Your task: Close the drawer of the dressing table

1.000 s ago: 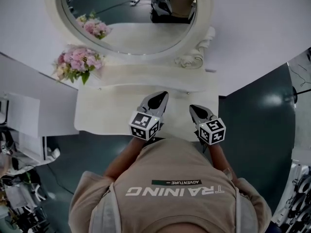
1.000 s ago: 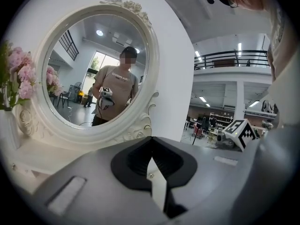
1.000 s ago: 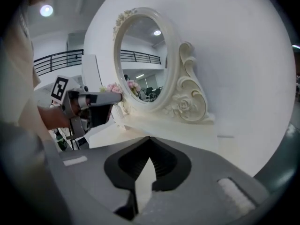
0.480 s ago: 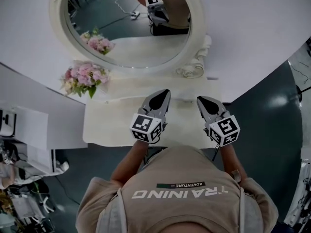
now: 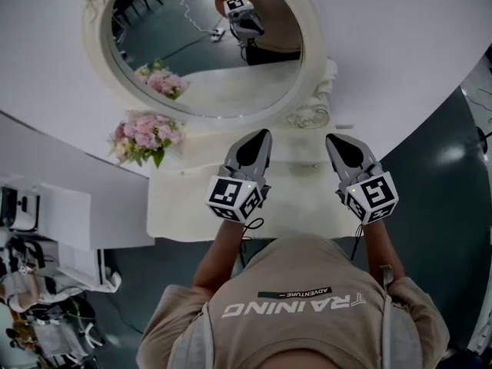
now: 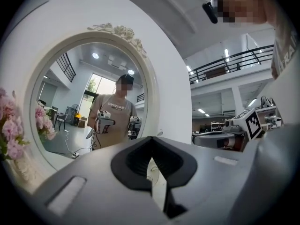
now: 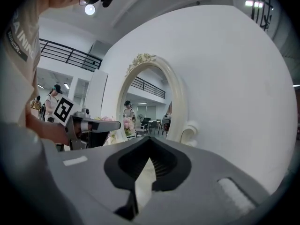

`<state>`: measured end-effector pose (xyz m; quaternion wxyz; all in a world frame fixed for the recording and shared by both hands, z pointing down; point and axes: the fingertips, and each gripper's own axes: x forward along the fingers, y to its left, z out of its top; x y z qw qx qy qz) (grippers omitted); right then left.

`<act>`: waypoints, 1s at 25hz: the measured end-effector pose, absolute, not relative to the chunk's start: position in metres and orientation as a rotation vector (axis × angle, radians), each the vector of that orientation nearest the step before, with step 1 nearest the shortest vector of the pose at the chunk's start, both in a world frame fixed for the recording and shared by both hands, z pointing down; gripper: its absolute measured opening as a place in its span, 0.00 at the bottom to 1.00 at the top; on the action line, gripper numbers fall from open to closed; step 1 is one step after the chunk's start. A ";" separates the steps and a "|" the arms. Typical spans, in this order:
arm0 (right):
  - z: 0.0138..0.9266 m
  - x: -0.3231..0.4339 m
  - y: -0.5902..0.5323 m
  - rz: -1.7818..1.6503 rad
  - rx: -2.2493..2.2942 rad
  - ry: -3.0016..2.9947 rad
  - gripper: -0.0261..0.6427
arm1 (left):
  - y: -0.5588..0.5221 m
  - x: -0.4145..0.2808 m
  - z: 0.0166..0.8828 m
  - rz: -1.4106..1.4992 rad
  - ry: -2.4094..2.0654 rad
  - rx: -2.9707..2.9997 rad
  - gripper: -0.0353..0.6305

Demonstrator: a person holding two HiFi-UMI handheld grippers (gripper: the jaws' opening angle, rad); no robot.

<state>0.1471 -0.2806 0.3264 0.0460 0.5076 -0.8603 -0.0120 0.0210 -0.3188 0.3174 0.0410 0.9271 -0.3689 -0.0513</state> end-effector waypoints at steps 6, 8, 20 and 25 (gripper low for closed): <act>0.308 0.153 -0.287 -0.111 1.609 -2.605 0.04 | -0.325 0.017 0.293 -0.176 -1.163 2.891 0.08; 0.305 0.155 -0.287 -0.117 1.632 -2.604 0.04 | -0.328 0.017 0.290 -0.157 -1.174 2.902 0.08; 0.312 0.167 -0.287 -0.073 1.683 -2.601 0.04 | -0.330 0.014 0.298 -0.145 -1.150 2.866 0.08; 0.320 0.168 -0.284 -0.036 1.678 -2.605 0.04 | -0.327 0.012 0.305 -0.116 -1.167 2.860 0.08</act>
